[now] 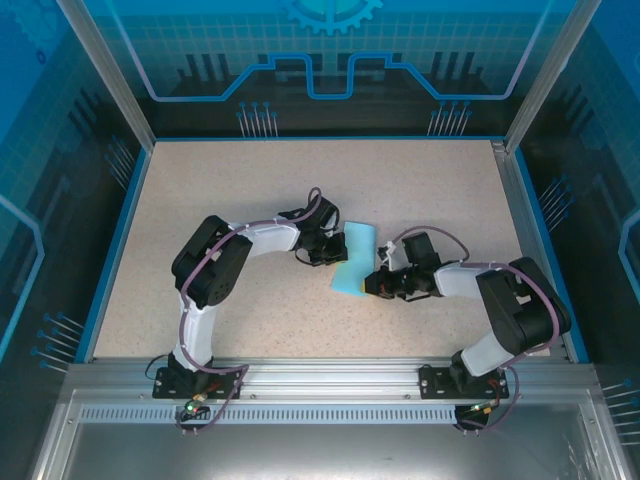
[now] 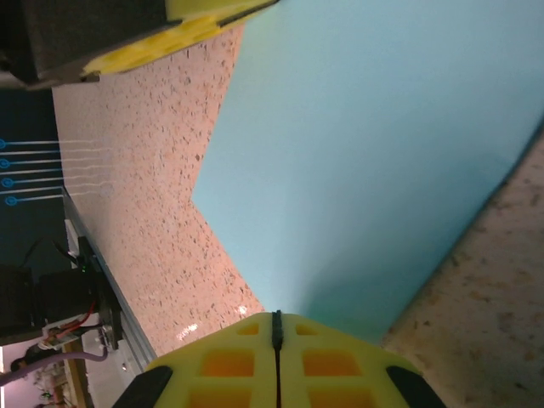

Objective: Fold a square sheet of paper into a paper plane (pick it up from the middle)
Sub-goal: Fold the square sheet of paper in half at the center of the table.

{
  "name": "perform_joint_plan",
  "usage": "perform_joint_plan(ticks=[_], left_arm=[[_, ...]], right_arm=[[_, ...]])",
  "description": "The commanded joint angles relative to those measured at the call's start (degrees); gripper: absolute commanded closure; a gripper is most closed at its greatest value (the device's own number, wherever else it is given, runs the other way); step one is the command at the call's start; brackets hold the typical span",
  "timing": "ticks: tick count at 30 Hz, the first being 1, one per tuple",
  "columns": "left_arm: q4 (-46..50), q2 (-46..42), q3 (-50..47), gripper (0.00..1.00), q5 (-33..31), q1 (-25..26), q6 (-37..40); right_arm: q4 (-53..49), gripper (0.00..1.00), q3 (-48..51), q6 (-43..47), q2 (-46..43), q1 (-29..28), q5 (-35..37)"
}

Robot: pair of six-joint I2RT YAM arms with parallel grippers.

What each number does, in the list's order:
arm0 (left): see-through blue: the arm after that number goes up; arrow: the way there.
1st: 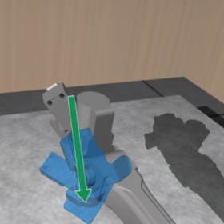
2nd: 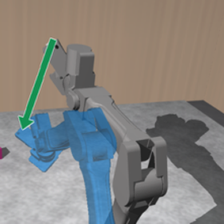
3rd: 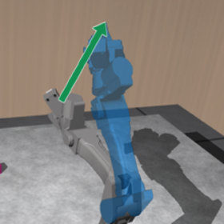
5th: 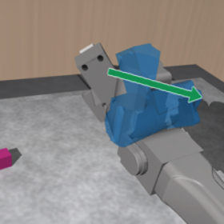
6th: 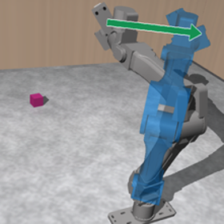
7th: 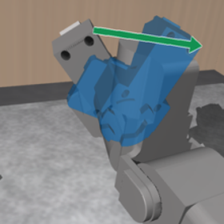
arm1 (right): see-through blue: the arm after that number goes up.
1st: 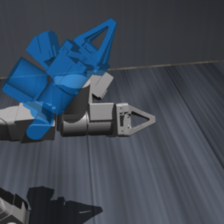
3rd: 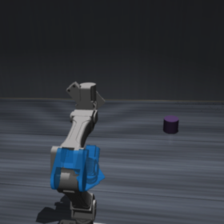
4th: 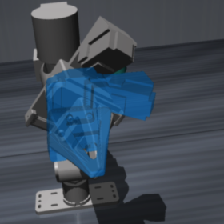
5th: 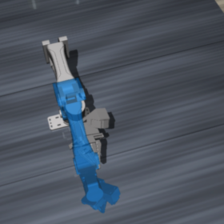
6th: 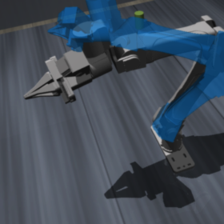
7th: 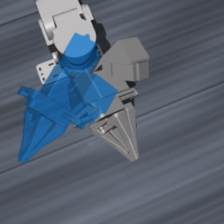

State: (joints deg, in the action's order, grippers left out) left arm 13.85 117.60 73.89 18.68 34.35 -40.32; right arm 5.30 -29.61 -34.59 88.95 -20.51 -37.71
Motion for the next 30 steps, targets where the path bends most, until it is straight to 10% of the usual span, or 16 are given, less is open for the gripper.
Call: perform_joint_plan(ticks=[1, 19, 30], left_arm=[[3.82, 1.63, -0.50, 1.00, -2.15, 0.37, 1.20], [3.80, 1.62, -0.70, 1.00, -2.07, 0.37, 1.55], [3.73, 1.86, -0.56, 1.00, -1.80, 0.38, 1.56]], right_arm=[[-3.63, 0.94, 0.26, 2.26, 1.11, -1.28, 1.67], [-6.39, 0.94, -2.91, -0.22, -6.72, 2.25, 2.81], [-3.79, 0.94, -9.42, 0.49, 5.86, 3.81, 1.87]])
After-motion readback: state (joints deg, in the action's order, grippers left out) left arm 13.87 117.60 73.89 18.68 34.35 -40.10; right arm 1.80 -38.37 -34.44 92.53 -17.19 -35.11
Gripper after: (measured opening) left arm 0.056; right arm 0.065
